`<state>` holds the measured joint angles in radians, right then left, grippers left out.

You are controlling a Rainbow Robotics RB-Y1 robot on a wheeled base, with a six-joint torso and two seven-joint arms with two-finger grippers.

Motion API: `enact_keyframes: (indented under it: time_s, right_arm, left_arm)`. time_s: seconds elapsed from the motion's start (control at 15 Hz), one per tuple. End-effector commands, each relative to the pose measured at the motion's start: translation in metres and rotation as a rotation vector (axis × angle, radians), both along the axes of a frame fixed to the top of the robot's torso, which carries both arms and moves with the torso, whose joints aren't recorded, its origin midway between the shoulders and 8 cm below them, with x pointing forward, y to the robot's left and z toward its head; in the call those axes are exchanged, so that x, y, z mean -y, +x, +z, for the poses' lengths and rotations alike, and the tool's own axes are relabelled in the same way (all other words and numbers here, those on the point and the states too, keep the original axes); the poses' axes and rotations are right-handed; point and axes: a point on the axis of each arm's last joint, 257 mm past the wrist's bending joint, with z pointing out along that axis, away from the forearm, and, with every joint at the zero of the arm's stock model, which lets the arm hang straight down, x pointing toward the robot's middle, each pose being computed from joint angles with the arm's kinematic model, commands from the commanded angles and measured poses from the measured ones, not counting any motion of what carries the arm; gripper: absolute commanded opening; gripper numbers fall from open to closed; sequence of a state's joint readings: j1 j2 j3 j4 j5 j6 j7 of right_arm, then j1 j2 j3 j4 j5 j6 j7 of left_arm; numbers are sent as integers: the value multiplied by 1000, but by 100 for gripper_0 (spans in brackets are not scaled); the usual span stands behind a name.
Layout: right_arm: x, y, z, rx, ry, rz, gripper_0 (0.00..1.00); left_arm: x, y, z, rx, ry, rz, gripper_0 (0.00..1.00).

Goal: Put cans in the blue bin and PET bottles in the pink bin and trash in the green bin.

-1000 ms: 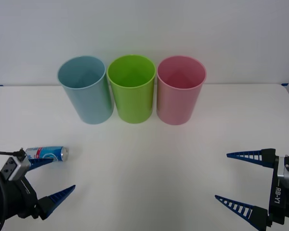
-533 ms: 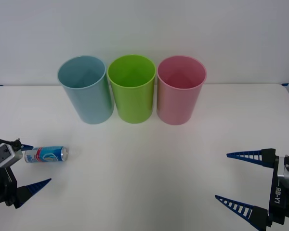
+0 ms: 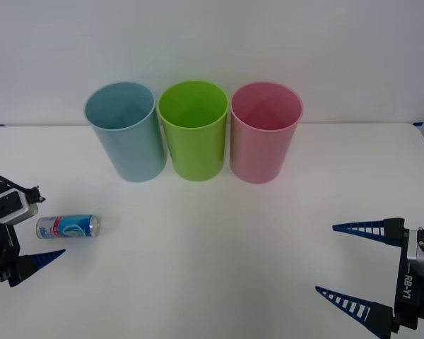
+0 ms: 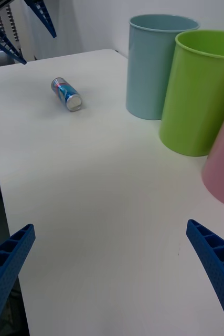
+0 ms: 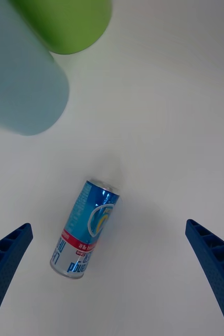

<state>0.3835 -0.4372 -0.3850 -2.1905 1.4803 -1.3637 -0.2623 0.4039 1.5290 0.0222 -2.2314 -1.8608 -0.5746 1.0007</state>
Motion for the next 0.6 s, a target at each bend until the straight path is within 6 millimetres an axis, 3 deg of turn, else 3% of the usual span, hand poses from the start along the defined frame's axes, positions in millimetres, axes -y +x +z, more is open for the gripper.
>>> enact_keyframes:
  time_s: [0.07, 0.2, 0.33, 0.6]
  right_arm:
    - [0, 0, 0, 0, 0, 0, 100]
    - [0, 0, 0, 0, 0, 0, 100]
    - [0, 0, 0, 0, 0, 0, 100]
    - [0, 0, 0, 0, 0, 0, 100]
  left_arm:
    - [12, 9, -6, -32, -16, -2, 100]
    - [15, 34, -15, -19, -23, -1, 100]
    - [-1, 63, -14, 12, 33, 5, 100]
    - [-22, 97, -8, 77, 160, -45, 100]
